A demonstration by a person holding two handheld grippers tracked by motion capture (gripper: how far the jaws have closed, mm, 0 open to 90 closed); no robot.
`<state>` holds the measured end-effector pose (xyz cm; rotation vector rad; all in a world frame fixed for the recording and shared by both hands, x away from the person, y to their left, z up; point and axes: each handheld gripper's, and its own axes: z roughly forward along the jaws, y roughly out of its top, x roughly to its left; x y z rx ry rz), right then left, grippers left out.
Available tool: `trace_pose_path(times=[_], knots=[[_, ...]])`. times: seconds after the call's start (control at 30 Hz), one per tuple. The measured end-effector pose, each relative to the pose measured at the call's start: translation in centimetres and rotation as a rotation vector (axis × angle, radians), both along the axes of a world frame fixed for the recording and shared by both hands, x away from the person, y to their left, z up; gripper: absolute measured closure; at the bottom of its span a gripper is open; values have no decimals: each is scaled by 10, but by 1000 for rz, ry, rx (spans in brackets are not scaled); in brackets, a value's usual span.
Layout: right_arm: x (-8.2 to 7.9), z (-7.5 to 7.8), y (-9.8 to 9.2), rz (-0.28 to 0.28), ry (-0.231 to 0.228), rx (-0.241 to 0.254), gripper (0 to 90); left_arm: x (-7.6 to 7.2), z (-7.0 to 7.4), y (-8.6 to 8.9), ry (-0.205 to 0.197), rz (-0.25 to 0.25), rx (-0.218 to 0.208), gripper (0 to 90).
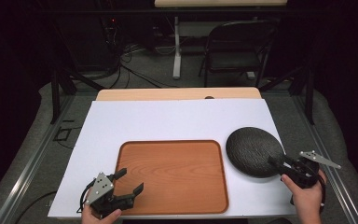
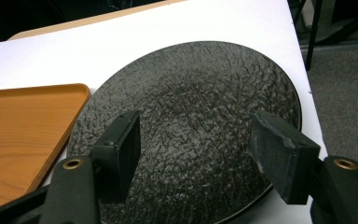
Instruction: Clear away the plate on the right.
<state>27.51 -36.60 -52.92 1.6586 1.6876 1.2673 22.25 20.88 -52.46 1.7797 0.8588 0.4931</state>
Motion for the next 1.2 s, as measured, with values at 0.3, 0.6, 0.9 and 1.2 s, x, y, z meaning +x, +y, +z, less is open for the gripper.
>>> trace_pose_path(times=[0.3, 0.6, 0.9, 1.2], knots=[[2, -9, -15, -95, 87, 73, 398, 0, 0, 1, 1, 1, 2, 192], [6, -20, -30, -147, 151, 168, 457, 0, 0, 1, 2, 0, 2, 193], [10, -29, -39, -147, 208, 256, 509, 0, 0, 1, 3, -2, 3, 195], [13, -31, -40, -149, 217, 287, 543, 0, 0, 0, 2, -2, 4, 196]])
